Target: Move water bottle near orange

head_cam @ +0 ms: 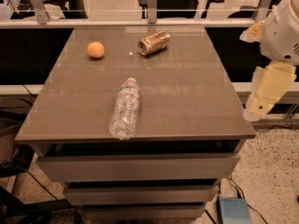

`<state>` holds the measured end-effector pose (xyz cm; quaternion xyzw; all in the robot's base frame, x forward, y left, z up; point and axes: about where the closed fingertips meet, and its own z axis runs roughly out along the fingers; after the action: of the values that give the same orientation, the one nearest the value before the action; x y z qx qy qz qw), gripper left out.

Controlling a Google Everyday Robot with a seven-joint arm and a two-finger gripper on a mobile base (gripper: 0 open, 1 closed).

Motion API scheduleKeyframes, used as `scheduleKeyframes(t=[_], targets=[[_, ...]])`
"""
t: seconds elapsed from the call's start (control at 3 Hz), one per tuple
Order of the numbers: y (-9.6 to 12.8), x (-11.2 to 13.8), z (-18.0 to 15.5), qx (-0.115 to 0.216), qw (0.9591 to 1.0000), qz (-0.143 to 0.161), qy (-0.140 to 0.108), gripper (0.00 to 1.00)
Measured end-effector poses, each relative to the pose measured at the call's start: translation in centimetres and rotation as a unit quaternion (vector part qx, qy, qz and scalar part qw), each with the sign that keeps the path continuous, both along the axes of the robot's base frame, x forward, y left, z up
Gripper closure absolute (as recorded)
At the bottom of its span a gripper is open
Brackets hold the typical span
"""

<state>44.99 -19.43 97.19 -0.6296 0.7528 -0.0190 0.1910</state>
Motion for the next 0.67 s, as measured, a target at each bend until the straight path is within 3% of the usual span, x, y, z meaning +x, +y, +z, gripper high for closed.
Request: scheduleKeyframes(t=[0.33,0.67], targets=[[3.5,1.0,-0.8,0.022,0.9964,0.076,-0.03,0.0],[7.6,1.6,-1.4,0.04,0.982,0.17,-0.072,0.0]])
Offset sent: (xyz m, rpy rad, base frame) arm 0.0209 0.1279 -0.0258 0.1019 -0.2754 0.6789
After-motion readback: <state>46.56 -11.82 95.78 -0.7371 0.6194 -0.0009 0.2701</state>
